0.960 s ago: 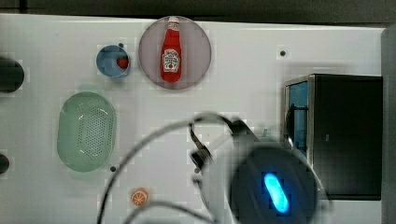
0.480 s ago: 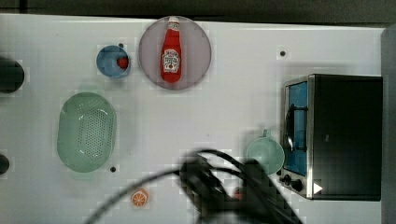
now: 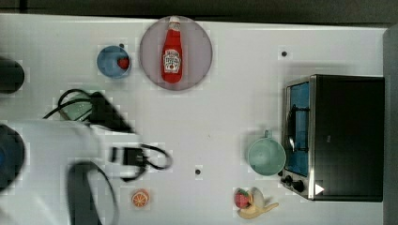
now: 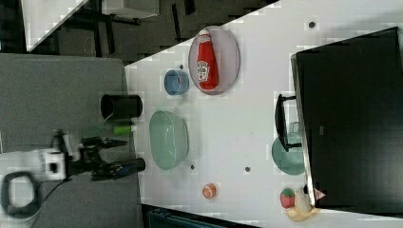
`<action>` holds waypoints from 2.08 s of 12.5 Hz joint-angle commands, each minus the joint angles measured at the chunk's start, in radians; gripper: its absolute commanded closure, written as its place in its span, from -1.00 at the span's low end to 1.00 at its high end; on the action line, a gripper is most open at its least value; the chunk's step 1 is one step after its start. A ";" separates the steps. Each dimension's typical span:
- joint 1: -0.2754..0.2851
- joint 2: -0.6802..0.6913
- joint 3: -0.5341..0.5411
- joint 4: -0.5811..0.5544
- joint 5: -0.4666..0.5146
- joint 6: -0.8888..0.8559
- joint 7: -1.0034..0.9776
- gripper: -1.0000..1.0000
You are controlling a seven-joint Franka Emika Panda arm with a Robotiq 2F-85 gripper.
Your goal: Drag strainer left to right.
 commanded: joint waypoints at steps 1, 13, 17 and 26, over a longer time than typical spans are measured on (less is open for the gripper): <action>0.006 0.063 0.113 -0.003 0.026 0.129 0.393 -1.00; 0.026 0.651 0.181 -0.013 -0.045 0.675 0.875 -1.00; 0.052 0.741 0.131 -0.014 -0.066 0.787 0.875 -1.00; 0.078 0.749 0.004 -0.082 -0.122 0.881 0.872 -1.00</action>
